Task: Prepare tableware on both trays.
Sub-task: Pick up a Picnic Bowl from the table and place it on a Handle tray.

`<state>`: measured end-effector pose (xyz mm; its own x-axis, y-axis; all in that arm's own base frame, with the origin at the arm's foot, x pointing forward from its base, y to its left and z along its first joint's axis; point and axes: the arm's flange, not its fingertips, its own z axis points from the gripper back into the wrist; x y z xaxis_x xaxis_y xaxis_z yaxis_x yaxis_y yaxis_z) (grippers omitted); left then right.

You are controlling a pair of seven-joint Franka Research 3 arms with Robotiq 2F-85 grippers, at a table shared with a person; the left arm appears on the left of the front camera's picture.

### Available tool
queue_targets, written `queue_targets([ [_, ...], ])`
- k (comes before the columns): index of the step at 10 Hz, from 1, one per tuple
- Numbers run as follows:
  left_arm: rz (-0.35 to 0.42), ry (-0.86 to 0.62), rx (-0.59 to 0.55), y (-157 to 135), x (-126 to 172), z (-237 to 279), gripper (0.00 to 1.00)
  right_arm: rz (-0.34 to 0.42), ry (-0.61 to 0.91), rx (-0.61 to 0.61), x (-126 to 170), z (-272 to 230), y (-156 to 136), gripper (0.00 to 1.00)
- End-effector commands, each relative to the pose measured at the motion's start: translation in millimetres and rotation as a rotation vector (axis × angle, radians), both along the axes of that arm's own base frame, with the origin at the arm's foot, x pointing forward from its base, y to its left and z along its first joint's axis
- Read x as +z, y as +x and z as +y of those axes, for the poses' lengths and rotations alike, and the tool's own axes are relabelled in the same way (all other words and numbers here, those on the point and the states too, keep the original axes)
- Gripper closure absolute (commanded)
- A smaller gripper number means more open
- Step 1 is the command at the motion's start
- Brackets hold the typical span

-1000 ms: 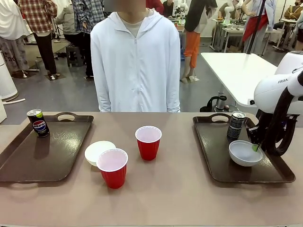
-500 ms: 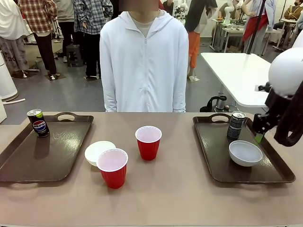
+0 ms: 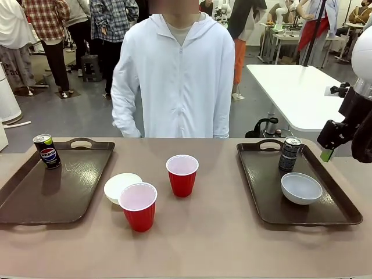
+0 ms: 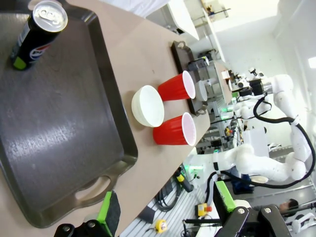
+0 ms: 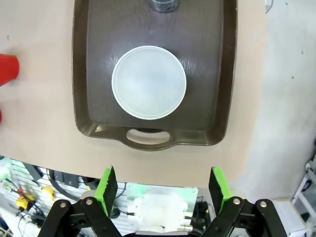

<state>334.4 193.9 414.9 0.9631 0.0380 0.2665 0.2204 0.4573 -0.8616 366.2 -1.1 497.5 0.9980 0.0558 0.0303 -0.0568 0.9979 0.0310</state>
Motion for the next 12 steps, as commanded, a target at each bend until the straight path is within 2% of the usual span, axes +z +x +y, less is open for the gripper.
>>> queue_targets([
  [1,-0.002,-0.014,0.005,-1,3,0,0.00,-0.008,-0.005,0.000,-7,2,-2,0.05],
  [6,-0.002,-0.014,0.005,-1,3,0,0.00,0.007,-0.001,0.001,-4,0,-1,0.04],
  [7,-0.002,-0.014,0.005,-1,3,0,0.00,0.201,0.192,0.064,7,-14,-17,0.04],
  [10,-0.002,-0.014,0.005,-1,3,0,0.00,0.271,0.549,-0.001,43,-82,-7,0.04],
  [12,-0.002,-0.014,0.005,-1,3,0,0.00,0.191,0.718,-0.037,73,-143,-4,0.04],
])
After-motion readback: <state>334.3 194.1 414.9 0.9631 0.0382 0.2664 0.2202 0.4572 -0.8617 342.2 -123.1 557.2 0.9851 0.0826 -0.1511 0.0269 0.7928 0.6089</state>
